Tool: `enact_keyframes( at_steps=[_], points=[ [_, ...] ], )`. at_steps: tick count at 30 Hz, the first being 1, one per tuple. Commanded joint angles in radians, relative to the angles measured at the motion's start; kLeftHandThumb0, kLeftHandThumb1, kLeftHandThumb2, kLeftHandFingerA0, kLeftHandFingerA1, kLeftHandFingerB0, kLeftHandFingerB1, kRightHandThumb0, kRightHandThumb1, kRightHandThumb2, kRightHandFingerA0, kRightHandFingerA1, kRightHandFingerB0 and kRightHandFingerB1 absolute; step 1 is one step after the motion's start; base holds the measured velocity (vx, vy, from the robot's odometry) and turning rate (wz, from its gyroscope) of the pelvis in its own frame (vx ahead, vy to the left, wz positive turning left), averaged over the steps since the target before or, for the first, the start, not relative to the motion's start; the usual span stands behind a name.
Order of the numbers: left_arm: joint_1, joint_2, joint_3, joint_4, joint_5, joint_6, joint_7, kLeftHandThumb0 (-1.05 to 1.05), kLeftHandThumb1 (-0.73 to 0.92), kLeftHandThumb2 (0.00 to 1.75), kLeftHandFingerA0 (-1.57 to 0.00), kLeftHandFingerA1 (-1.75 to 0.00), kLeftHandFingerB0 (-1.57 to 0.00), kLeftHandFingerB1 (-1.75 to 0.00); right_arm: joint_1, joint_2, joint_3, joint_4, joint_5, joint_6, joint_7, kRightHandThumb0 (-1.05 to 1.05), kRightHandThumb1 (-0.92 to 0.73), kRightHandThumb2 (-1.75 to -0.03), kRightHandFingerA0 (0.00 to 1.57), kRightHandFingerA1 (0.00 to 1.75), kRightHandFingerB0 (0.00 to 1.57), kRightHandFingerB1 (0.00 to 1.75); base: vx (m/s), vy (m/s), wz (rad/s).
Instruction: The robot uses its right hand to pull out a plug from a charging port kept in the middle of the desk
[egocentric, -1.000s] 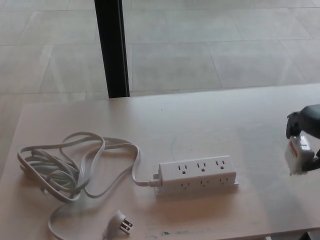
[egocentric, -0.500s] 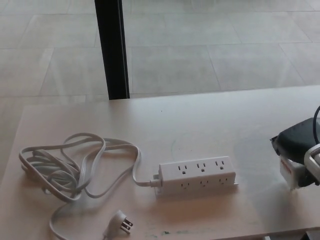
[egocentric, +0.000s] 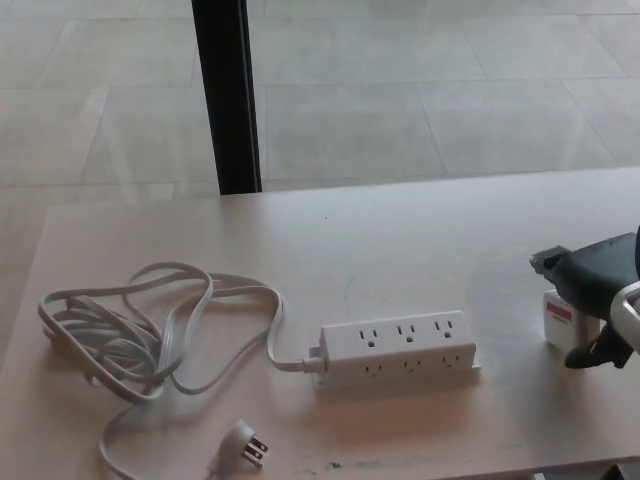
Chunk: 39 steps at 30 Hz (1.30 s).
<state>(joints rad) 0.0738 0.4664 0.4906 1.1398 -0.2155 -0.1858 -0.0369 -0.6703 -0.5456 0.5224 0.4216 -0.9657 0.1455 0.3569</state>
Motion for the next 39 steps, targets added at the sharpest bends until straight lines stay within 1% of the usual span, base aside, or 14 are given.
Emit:
enact_keyframes(
  at_steps=[1, 7, 9, 18, 19, 22, 23, 24, 26, 30, 32, 35, 37, 39],
  points=[
    [0.01, 0.014, 0.002, -0.005, -0.007, -0.014, -0.006, -0.74, 0.79, 0.65, -0.75, -0.46, -0.6, -0.39, 0.027, -0.002, -0.147, -0.037, 0.17, 0.051, 0.097, -0.97, -0.62, -0.62, 0.78, 1.49, 0.0, 0.0, 0.0, 0.0, 0.0],
    [0.01, 0.017, 0.008, -0.008, -0.013, -0.01, -0.009, -0.73, 0.79, 0.65, -0.75, -0.46, -0.61, -0.39, 0.043, -0.037, -0.275, -0.063, 0.252, 0.025, 0.107, -0.99, -0.69, -0.62, 0.87, 1.17, 0.0, 0.12, 0.0, 0.0, 0.0],
    [0.009, 0.017, 0.009, -0.008, -0.016, -0.006, -0.012, -0.73, 0.79, 0.65, -0.74, -0.45, -0.6, -0.39, 0.103, -0.071, -0.399, -0.131, 0.335, 0.023, 0.105, -0.99, -0.56, -0.98, 0.99, 1.07, 0.1, 0.0, 0.0, 0.0, 0.0],
    [0.004, 0.018, 0.011, -0.003, -0.019, 0.002, -0.014, -0.72, 0.79, 0.65, -0.74, -0.45, -0.58, -0.39, 0.295, -0.207, -0.876, -0.154, 0.571, -0.028, 0.102, -0.85, -0.54, -0.93, 0.98, 1.02, 0.05, 0.22, 0.0, 0.0, 0.0],
    [0.011, 0.028, 0.013, -0.012, -0.017, -0.001, -0.013, -0.72, 0.8, 0.65, -0.74, -0.45, -0.58, -0.39, 0.309, -0.217, -0.922, -0.142, 0.583, -0.036, 0.087, -0.84, -0.67, -0.6, 0.98, 0.96, 0.06, 0.25, 0.0, 0.0, 0.0],
    [0.008, 0.031, 0.014, 0.0, -0.017, -0.007, -0.013, -0.74, 0.79, 0.65, -0.75, -0.46, -0.6, -0.39, 0.4, -0.274, -1.2, -0.074, 0.672, -0.007, 0.092, -0.94, -0.5, -0.93, 1.07, 1.11, 0.05, 0.41, 0.0, 0.0, 0.0],
    [0.003, 0.032, 0.014, 0.002, -0.016, 0.002, -0.004, -0.75, 0.79, 0.64, -0.77, -0.46, -0.61, -0.39, 0.421, -0.29, -1.228, -0.042, 0.662, -0.02, 0.062, -1.01, -0.68, -0.61, 1.08, 1.09, 0.0, 0.57, 0.0, 0.0, 0.0],
    [0.009, 0.033, 0.017, -0.004, -0.018, 0.002, 0.001, -0.76, 0.79, 0.64, -0.77, -0.47, -0.61, -0.39, 0.466, -0.294, -1.332, 0.018, 0.69, -0.043, 0.009, -1.01, -0.52, -0.96, 1.16, 1.11, 0.03, 0.55, 0.0, 0.0, 0.0],
    [0.014, 0.034, 0.021, -0.005, -0.02, 0.001, 0.0, -0.76, 0.79, 0.64, -0.77, -0.47, -0.62, -0.39, 0.493, -0.283, -1.422, 0.059, 0.73, -0.044, -0.02, -1.01, -0.65, -0.61, 1.22, 1.04, 0.0, 0.62, 0.0, 0.0, 0.0],
    [0.017, 0.034, 0.026, -0.002, -0.028, -0.009, -0.016, -0.76, 0.79, 0.64, -0.74, -0.47, -0.58, -0.38, 0.632, -0.195, -1.648, 0.054, 0.744, 0.055, -0.16, -1.03, -0.58, -1.02, 1.2, 1.17, 0.0, 0.41, 0.0, 0.0, 0.0],
    [0.017, 0.035, 0.027, 0.0, -0.028, -0.009, -0.018, -0.76, 0.79, 0.65, -0.74, -0.46, -0.58, -0.38, 0.647, -0.181, -1.666, 0.064, 0.755, 0.044, -0.178, -0.96, -0.73, -0.65, 1.14, 1.17, 0.0, 0.56, 0.0, 0.0, 0.0],
    [0.013, 0.039, 0.023, 0.006, -0.022, -0.003, -0.008, -0.75, 0.8, 0.65, -0.76, -0.45, -0.6, -0.38, 0.694, -0.125, -1.708, 0.149, 0.784, 0.017, -0.291, -0.94, -0.77, -0.65, 1.02, 1.0, 0.0, 0.56, 0.0, 0.0, 0.0],
    [0.014, 0.039, 0.026, 0.004, -0.025, -0.002, -0.006, -0.75, 0.79, 0.65, -0.77, -0.47, -0.6, -0.38, 0.698, -0.071, -1.742, 0.189, 0.824, 0.047, -0.334, -0.97, -0.63, -1.04, 1.1, 1.07, 0.02, 0.45, 0.0, 0.0, 0.0],
    [0.009, 0.038, 0.028, 0.001, -0.029, 0.004, -0.007, -0.76, 0.79, 0.65, -0.77, -0.46, -0.6, -0.38, 0.689, -0.043, -1.766, 0.2, 0.868, 0.038, -0.328, -0.92, -0.77, -0.64, 1.09, 1.07, 0.0, 0.49, 0.0, 0.0, 0.0]
  ],
)
